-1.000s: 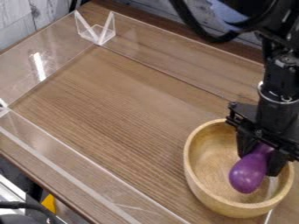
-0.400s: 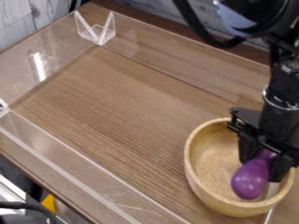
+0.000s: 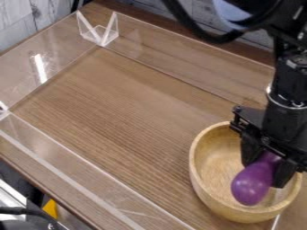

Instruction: Put the purple eggplant in the brown bowl

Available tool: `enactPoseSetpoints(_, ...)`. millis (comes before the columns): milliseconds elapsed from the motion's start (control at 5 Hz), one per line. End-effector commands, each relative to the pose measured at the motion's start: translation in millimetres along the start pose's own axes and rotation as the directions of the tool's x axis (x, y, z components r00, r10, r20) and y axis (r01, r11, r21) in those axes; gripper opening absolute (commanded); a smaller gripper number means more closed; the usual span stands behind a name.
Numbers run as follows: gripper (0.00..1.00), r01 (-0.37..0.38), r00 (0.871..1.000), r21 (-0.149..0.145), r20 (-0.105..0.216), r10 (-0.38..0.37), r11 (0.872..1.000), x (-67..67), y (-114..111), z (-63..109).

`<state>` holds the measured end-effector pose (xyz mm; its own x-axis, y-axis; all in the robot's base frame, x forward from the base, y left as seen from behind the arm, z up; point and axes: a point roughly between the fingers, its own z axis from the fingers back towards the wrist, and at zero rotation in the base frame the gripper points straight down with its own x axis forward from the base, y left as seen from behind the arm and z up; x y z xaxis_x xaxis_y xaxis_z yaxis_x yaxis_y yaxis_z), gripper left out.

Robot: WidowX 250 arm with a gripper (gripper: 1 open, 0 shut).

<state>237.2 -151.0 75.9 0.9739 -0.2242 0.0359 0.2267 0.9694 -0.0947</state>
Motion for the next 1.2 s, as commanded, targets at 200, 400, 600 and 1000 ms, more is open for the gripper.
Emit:
enactPoseSetpoints(200, 0.0, 0.047, 0.997, -0.014, 0.056, -0.046, 0.999, -6.0, -7.1, 12.6)
enactPoseSetpoints(400, 0.0, 0.014, 0.998, -0.011, 0.057, -0.013, 1.0, -10.6, -8.9, 5.3)
enactPoseSetpoints(600, 0.0, 0.0, 0.998, -0.012, 0.061, 0.001, 1.0, -7.5, -7.7, 4.7)
enactPoseSetpoints(1000, 1.0, -0.012, 0.997, -0.012, 0.075, 0.013, 1.0, -6.3, -3.1, 7.5)
